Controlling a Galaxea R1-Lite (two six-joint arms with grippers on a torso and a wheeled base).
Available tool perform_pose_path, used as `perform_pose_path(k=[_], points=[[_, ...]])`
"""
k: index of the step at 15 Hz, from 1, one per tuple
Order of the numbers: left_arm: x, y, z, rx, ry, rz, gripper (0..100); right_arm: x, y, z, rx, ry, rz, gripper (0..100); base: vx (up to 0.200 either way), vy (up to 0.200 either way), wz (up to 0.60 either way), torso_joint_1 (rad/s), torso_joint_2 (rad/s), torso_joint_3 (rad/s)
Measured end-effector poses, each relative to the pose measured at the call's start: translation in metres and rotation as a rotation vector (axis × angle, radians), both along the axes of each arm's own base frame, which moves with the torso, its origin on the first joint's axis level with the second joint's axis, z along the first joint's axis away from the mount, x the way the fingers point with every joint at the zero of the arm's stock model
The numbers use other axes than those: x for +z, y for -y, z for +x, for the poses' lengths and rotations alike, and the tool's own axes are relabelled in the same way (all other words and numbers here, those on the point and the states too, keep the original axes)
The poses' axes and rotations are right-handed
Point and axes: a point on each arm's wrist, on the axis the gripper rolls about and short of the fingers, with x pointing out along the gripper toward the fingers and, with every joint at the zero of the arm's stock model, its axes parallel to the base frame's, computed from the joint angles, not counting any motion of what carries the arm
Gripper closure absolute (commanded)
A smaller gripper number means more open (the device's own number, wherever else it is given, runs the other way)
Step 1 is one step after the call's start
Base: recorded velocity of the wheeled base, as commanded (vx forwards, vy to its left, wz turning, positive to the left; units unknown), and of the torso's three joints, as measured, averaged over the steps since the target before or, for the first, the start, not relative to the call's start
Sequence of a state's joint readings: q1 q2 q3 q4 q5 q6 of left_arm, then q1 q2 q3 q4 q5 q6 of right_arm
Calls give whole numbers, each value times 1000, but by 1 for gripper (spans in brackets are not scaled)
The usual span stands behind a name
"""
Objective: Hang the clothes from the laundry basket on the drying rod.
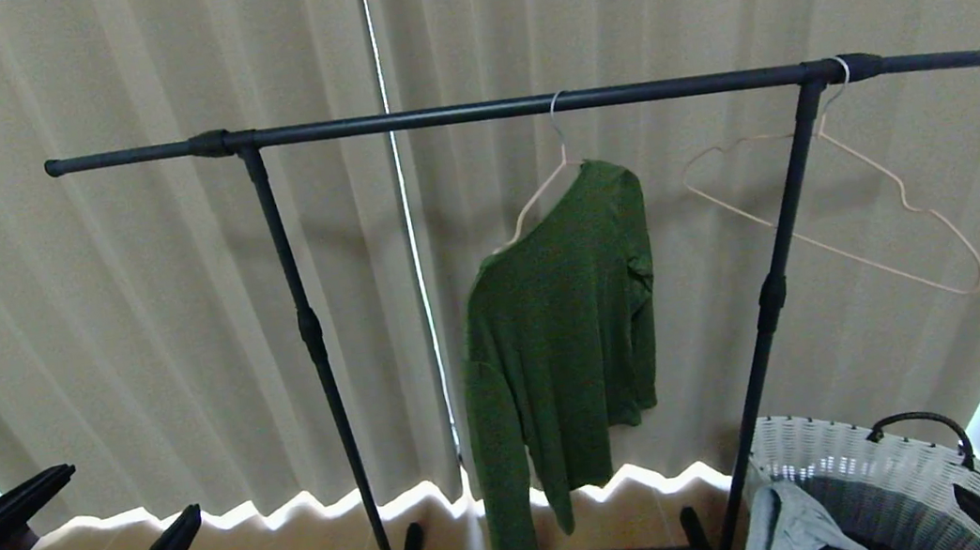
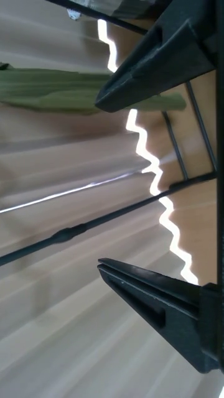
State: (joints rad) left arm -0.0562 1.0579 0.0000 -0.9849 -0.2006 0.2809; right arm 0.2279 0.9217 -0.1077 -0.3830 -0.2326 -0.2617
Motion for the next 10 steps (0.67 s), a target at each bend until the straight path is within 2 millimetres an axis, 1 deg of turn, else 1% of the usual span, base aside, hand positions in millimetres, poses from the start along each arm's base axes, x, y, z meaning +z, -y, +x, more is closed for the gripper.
perform_pose_path(k=[10], points=[[1, 1, -1, -15, 7, -3, 0, 0, 0, 3, -10, -8, -6, 0, 0, 0, 0, -216, 481, 265]])
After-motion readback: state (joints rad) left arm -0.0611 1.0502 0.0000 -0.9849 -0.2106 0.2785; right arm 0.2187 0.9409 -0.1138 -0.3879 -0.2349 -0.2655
